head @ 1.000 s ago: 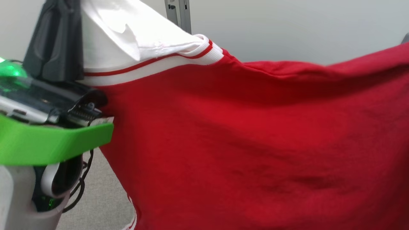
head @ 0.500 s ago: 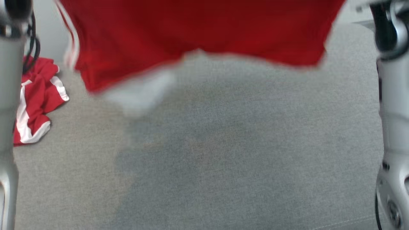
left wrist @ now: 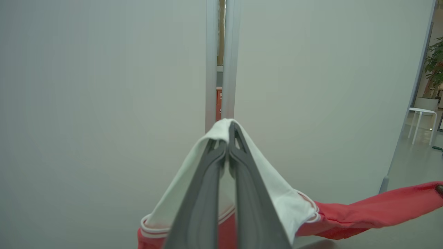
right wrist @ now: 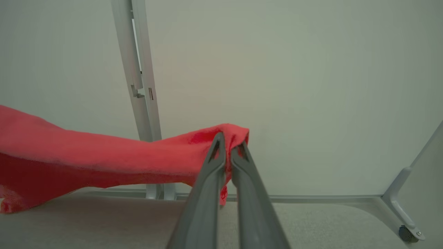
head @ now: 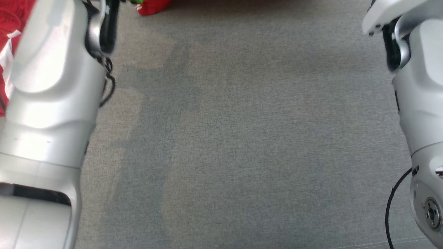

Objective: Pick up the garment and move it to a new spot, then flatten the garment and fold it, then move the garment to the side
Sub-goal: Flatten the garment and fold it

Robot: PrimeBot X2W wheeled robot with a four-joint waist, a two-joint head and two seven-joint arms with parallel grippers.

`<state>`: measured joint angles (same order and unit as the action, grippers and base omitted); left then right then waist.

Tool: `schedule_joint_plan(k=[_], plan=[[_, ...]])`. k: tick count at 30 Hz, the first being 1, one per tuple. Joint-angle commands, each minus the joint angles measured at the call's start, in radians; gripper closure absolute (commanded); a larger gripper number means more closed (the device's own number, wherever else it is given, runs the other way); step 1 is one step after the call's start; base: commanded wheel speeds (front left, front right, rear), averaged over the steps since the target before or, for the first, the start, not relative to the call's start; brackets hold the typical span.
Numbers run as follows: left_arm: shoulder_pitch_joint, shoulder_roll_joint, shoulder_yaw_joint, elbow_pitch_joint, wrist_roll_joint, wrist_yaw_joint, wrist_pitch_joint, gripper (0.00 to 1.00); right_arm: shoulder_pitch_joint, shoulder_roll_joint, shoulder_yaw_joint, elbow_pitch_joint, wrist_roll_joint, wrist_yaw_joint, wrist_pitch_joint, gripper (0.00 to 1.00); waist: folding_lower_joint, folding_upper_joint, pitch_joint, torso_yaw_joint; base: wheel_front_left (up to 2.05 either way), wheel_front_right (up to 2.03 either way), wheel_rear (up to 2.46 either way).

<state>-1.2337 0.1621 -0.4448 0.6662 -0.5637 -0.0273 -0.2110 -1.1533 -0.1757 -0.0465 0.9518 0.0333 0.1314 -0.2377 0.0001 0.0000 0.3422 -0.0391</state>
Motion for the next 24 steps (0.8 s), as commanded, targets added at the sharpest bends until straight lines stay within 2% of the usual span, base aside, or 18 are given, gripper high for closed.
schedule_joint_plan(k=[1,5,8,15,20,24], plan=[[0.042,-0.017,0.005,0.013,-0.017,-0.009,-0.019,1.00,0.025,0.001,-0.009,0.031,0.013,-0.001,-0.016,1.00,-0.0001,0.0000,0.130,0.089,0.00,0.00,0.00],[0.175,-0.043,0.021,0.009,-0.047,-0.028,-0.049,1.00,0.103,0.025,-0.012,0.071,0.086,-0.001,-0.028,1.00,-0.0001,0.0000,0.130,0.092,0.00,0.00,0.00],[0.280,-0.036,0.038,-0.042,-0.040,-0.034,-0.055,1.00,0.183,0.035,0.003,0.001,0.165,-0.001,-0.028,1.00,-0.0001,0.0000,0.104,0.085,0.00,0.00,0.00],[0.628,-0.017,0.151,-0.299,-0.017,-0.011,-0.054,1.00,0.444,0.016,0.071,-0.260,0.346,-0.001,-0.028,1.00,-0.0001,0.0000,0.011,0.053,0.00,0.00,0.00],[0.874,-0.034,0.195,-0.435,-0.021,0.002,-0.055,1.00,0.644,-0.013,0.079,-0.437,0.413,-0.001,-0.028,1.00,-0.0001,0.0000,-0.081,0.047,0.00,0.00,0.00],[1.066,-0.046,0.196,-0.534,-0.036,0.031,-0.054,1.00,0.826,-0.010,0.049,-0.574,0.430,-0.001,-0.028,1.00,-0.0001,0.0000,-0.176,0.050,0.00,0.00,0.00]])
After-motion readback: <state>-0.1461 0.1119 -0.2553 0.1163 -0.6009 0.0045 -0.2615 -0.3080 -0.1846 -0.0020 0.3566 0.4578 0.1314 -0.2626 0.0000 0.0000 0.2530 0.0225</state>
